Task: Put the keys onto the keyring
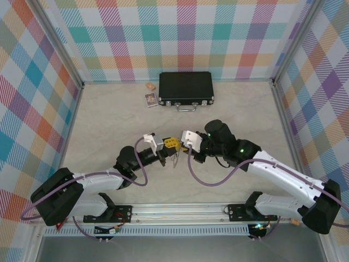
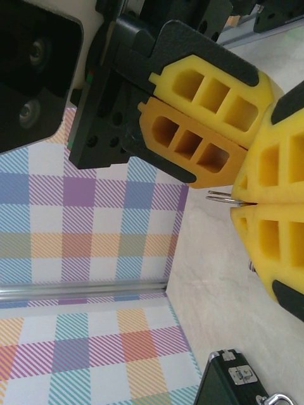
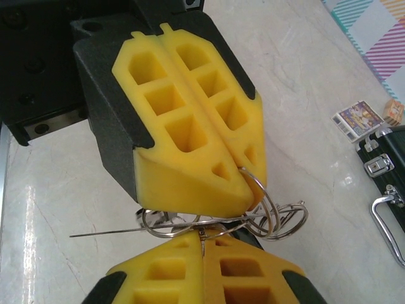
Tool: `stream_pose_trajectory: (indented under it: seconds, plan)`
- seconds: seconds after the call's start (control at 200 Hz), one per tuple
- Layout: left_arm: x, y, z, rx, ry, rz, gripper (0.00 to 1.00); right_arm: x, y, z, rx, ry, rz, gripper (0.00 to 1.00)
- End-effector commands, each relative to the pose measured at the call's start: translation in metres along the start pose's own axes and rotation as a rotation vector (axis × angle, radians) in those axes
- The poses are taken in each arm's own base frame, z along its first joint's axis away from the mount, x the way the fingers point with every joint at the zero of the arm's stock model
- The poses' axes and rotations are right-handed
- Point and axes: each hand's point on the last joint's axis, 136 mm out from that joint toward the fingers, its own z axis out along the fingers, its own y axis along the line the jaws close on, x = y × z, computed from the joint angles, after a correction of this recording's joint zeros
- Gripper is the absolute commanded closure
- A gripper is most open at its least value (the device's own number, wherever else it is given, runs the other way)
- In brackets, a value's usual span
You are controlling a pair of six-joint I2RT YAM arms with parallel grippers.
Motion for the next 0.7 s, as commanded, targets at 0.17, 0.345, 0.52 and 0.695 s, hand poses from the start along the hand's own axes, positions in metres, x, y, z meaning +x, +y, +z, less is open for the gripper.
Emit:
stream_pose_trajectory:
  seconds: [0.17,0.345,0.52,0.695]
  plan:
    - [-0.028,-0.009,-0.003,0.037,-0.108,0.05,1.0,-0.002,-0.005,-0.016,0.069,-0.049,0.045,0.8]
    - [-0.027,-0.01,-0.002,0.05,-0.104,0.063,1.0,-0.02,-0.014,-0.033,0.051,-0.107,0.097,0.78]
    - [-0.025,-0.011,-0.004,0.056,-0.092,0.069,1.0,-0.037,-0.021,-0.038,0.0,-0.129,0.112,0.78]
    - [-0.027,-0.015,-0.005,0.078,-0.085,0.074,1.0,-0.046,-0.019,-0.036,-0.093,-0.13,0.13,0.78]
